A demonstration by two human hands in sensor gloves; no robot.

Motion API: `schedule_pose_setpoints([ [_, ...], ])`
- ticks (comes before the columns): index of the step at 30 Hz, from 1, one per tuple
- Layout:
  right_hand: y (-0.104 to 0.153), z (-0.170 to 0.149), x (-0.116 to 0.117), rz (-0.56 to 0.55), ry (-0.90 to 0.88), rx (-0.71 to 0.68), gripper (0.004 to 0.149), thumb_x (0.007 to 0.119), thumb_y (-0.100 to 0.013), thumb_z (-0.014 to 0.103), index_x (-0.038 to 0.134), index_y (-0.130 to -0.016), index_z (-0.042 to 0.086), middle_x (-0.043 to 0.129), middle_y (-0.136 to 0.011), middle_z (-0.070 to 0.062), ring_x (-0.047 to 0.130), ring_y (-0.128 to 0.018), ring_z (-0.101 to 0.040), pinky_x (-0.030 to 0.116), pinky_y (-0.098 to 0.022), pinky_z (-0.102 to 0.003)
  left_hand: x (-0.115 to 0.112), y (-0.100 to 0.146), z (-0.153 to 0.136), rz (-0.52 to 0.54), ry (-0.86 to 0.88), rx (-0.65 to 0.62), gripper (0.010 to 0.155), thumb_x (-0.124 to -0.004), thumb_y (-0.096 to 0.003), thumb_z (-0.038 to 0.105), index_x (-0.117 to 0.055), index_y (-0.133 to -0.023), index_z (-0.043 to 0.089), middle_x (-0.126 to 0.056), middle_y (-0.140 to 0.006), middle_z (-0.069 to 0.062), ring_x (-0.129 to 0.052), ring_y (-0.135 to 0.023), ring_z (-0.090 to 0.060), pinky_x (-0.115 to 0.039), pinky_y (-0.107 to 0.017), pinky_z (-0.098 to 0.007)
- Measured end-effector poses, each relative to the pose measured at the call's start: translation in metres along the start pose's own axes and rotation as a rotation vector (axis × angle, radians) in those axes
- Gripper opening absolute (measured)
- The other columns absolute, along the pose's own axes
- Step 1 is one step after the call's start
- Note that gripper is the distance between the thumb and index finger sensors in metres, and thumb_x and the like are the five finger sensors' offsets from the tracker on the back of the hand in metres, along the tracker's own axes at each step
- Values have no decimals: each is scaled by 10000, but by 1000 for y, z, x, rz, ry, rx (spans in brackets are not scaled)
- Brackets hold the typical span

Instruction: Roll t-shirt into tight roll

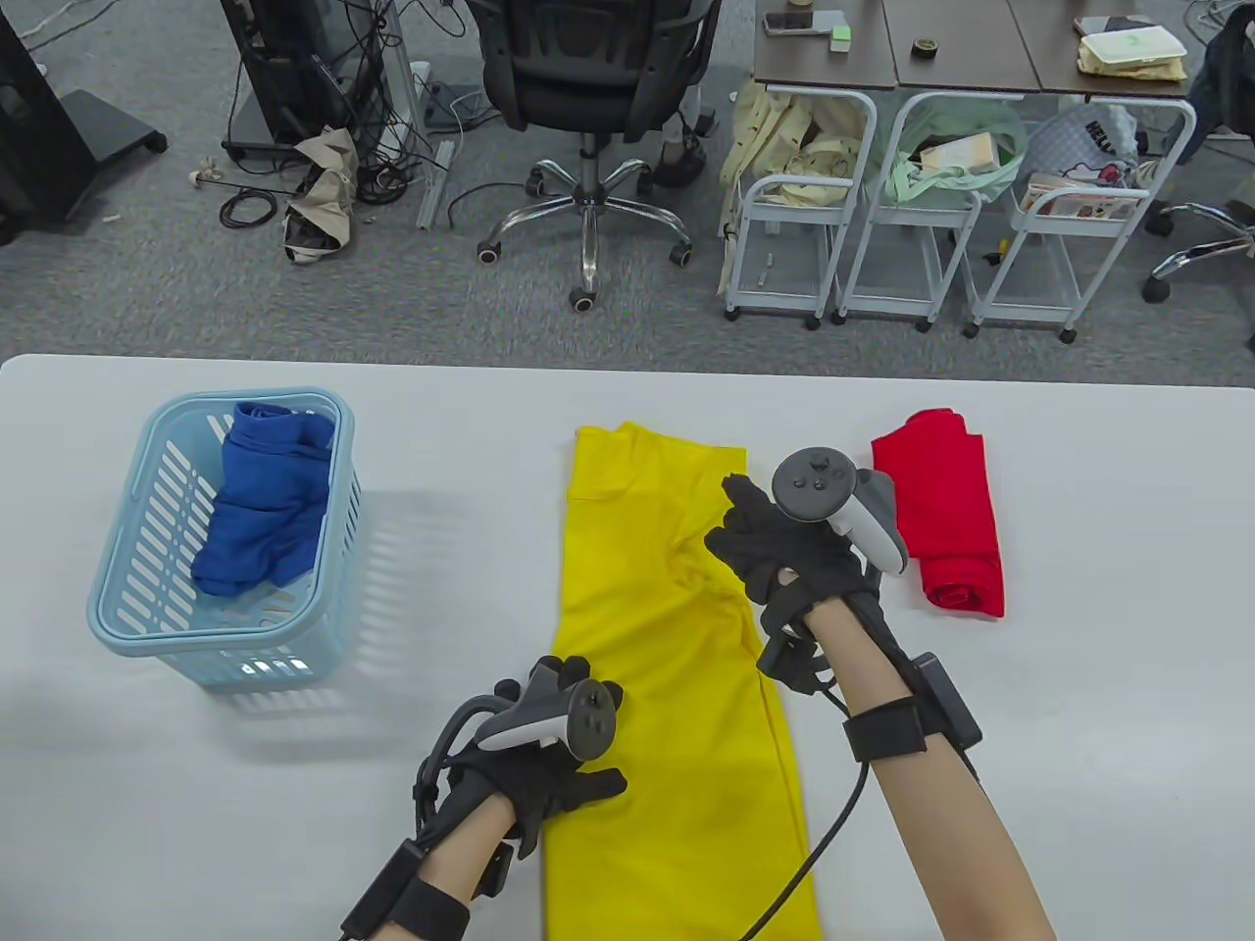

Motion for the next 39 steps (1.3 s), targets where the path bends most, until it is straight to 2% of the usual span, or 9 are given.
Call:
schedule_pose_setpoints([
  [3,-4,4,20,22,248,64,638,633,-564,373,437,-1133,160,507,-1142,-185,651,-1012,-425,600,-667,-574,0,0,0,1,4,-1,841,-357,-516,709,152,-1055,311,236,-1093,-130,135,-1025,-435,-88,-720,-690],
  [5,-12,5,48,133,323,38,644,612,-570,386,417,-1141,163,379,-1174,-176,427,-1089,-452,481,-708,-613,1,0,0,2,-1,0,839,-356,-516,710,150,-1056,313,232,-1095,-131,131,-1027,-435,-93,-722,-689],
  [9,-39,-21,111,383,631,166,754,500,-561,513,91,-1093,168,42,-1106,-152,113,-1060,-429,355,-724,-621,6,1,-2,50,-30,44,818,-351,-511,697,120,-1069,328,191,-1120,-125,88,-1052,-428,-131,-746,-682],
  [11,-52,-28,112,343,703,199,761,379,-541,542,-147,-978,207,-168,-1021,-114,-62,-1014,-397,255,-736,-609,13,3,-6,131,-59,130,754,-329,-538,640,44,-1107,315,123,-1152,-147,43,-1069,-444,-175,-762,-678],
  [17,-77,-36,92,313,567,296,743,407,-556,522,-135,-989,256,-187,-1037,-64,-122,-1027,-363,174,-741,-615,15,5,-13,149,-38,121,712,-324,-553,609,-19,-1128,321,17,-1201,-130,-65,-1111,-428,-249,-783,-663],
  [23,-31,-22,92,263,609,172,768,466,-561,532,-6,-1067,199,-95,-1074,-125,-49,-1026,-412,244,-733,-612,20,17,-5,166,9,34,786,-381,-533,664,-52,-1145,295,-21,-1213,-154,-109,-1118,-444,-297,-785,-665],
  [30,54,-21,138,401,650,4,827,517,-556,574,50,-1099,160,-1,-1111,-171,60,-1055,-449,329,-729,-617,4,9,22,21,-55,-15,857,-385,-517,707,48,-1118,277,95,-1169,-173,-10,-1085,-472,-225,-772,-678],
  [33,56,-39,158,445,685,32,874,526,-554,579,-75,-1037,167,-133,-1042,-156,-70,-998,-426,223,-722,-621,1,4,21,0,-87,2,867,-359,-511,712,143,-1068,277,199,-1117,-163,72,-1054,-457,-158,-755,-684],
  [39,40,-41,147,428,658,48,864,513,-541,583,-94,-1027,207,-148,-1040,-126,-93,-1001,-400,198,-724,-614,12,-10,9,12,-35,-9,855,-373,-502,712,134,-1063,311,207,-1112,-125,93,-1049,-427,-117,-742,-679],
])
Point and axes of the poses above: the tracker on the back of each hand, its own z axis roughly to the thumb side, its own y axis roughly from the fingertips to the wrist, x = y × z, the point moved 3 cm from there along -y, roughly from the wrist to the fingertips
